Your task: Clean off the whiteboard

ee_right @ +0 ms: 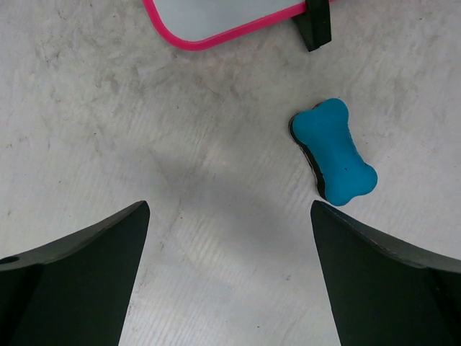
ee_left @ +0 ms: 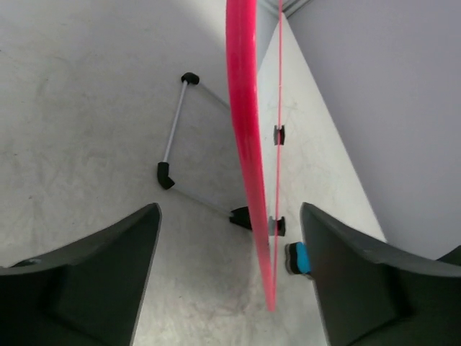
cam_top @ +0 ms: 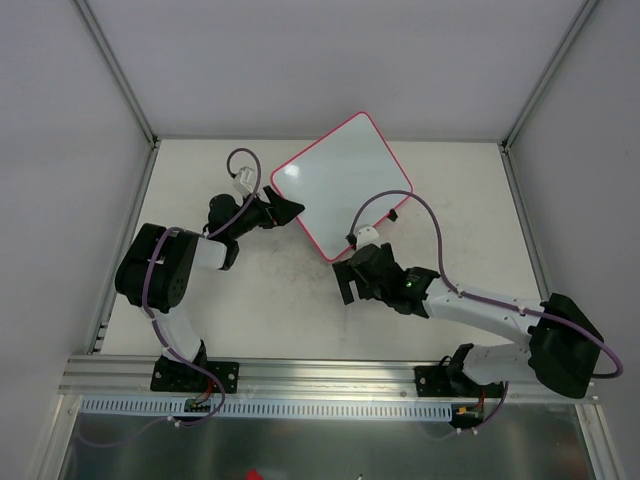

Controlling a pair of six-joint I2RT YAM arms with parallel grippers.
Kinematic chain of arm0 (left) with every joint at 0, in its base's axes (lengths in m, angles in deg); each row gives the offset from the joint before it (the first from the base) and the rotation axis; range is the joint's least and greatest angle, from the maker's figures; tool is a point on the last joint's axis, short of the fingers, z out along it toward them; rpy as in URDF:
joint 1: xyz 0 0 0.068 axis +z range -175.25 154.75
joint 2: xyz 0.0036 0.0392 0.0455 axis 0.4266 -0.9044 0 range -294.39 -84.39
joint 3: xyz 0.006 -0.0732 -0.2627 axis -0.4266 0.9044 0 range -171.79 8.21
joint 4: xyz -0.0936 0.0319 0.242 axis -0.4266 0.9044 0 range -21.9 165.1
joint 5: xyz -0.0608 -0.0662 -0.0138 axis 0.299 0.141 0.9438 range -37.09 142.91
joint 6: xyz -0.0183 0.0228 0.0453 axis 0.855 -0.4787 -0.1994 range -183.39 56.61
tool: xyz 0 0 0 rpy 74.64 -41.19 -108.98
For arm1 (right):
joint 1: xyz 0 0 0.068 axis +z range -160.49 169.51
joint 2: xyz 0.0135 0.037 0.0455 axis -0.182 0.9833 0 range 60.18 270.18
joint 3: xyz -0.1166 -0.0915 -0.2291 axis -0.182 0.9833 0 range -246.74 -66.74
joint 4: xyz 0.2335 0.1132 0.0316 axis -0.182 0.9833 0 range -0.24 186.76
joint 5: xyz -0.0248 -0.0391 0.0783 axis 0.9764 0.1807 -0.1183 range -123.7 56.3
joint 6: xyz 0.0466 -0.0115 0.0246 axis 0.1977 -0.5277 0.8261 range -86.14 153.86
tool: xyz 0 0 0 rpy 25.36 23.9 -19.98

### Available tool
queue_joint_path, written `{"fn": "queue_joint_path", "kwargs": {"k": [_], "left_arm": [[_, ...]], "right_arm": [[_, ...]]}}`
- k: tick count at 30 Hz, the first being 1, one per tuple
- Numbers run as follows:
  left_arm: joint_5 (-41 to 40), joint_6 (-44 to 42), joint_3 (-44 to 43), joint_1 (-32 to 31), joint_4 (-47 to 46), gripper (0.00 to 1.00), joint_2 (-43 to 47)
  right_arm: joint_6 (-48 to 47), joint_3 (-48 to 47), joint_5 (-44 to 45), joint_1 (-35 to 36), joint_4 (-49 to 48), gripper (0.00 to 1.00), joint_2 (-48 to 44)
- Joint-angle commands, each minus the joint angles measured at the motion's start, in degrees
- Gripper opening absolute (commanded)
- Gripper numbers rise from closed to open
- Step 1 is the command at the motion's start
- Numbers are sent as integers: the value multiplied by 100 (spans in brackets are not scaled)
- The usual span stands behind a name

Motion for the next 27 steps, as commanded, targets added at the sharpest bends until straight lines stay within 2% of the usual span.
{"fn": "queue_joint_path", "kwargs": {"k": [1,7,12,19,22,23,24,27], "left_arm": [[-118,-177,110,-35,-145,97,287],[-294,-265,531,-35,-67,99,779],[-566,-545,1173,-26,284,99,1666],[-1382,-1231,1964,-52,1831,99,3239],[-1814,-1275,2333,-87,2481,99,4178],[-2154,-1336,2404,-200,2692,99,4764],[-2367,-1520,2483,-280,3190,99,5066],[-3018,-1793,2632,-439,3800,99,5972]], "right_arm": [[101,165,337,2,-201,99,-407],[84,481,635,-15,-228,99,-917],[-30,964,706,-155,-228,99,-1945],[-83,1641,513,-665,-193,99,-3026],[-13,1826,618,-797,-193,99,-3491],[13,1922,670,-832,-193,99,-3589],[13,1958,680,-902,-193,99,-3677],[-13,2072,794,-947,-201,99,-3949]]}}
